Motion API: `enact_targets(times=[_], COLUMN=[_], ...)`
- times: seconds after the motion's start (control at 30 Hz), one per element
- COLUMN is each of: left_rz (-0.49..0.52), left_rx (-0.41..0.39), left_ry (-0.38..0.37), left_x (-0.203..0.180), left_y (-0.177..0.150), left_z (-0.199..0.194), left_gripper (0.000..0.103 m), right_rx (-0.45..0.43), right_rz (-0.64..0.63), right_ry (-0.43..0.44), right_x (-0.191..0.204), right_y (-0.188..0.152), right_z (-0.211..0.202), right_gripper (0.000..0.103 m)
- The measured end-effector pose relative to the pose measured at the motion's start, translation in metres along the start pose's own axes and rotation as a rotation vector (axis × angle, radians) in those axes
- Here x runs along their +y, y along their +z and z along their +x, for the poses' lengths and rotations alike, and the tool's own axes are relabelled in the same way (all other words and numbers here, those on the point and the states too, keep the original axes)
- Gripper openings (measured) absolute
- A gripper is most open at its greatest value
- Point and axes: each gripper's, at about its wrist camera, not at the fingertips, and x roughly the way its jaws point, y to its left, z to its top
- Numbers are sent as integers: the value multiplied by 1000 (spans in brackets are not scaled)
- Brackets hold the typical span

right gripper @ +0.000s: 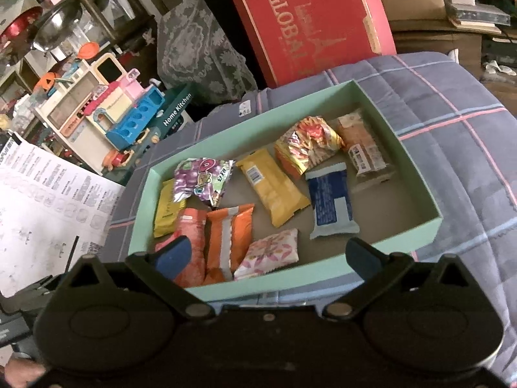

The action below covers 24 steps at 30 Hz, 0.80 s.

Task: Organize snacks
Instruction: 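Carry both packets into the green box and open both grippers, then withdraw both grippers from the box toward the snack pile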

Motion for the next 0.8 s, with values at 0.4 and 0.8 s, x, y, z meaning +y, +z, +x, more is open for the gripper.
enact_targets(times=[0.4, 0.8], left_rz=[22, 66], left_rx=[56, 166], left_ry=[-29, -49], left_x=[-20, -35], left_y=[-39, -88], left_z=[-23, -19], left_gripper=[103, 103], right_rx=[4, 36], right_rz=[39, 55], right_ry=[-8, -64], right_x=[-25, -54], right_y=[-37, -87], right_z=[-39, -49], right_gripper=[103, 103])
